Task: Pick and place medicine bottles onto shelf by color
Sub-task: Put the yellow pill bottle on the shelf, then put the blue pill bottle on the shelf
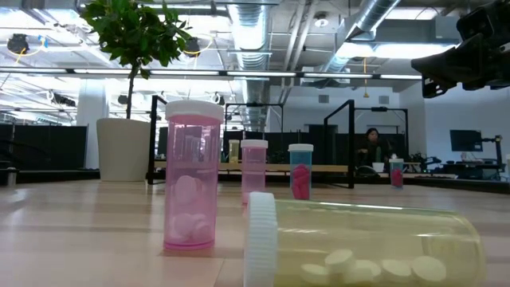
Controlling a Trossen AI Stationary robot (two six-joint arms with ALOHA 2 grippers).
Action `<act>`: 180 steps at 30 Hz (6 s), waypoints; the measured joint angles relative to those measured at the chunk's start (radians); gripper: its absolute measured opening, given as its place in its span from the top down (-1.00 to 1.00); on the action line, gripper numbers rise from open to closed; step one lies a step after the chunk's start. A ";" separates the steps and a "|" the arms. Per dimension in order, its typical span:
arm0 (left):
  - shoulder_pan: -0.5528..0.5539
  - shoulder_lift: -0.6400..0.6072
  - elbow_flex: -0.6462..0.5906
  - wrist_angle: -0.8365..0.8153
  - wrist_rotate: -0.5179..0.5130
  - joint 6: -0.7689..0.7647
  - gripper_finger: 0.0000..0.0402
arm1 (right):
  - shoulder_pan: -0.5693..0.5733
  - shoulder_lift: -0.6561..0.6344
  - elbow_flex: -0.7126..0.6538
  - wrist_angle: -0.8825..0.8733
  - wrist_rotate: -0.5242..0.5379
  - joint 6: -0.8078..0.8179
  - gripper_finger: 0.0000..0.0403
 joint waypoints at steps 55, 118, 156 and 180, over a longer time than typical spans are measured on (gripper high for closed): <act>0.973 0.000 0.195 0.048 0.035 0.821 0.48 | 0.000 0.000 0.000 0.000 0.000 0.000 0.87; 1.589 0.280 0.603 -0.431 -0.125 2.004 0.48 | 0.000 0.000 0.000 0.000 0.000 0.000 0.87; 1.622 0.314 0.635 -0.412 -0.129 2.065 0.17 | 0.000 0.000 0.000 0.000 0.000 0.000 0.87; 1.529 0.312 0.938 -0.309 0.116 1.977 0.17 | 0.000 0.000 0.000 0.000 0.000 0.000 0.87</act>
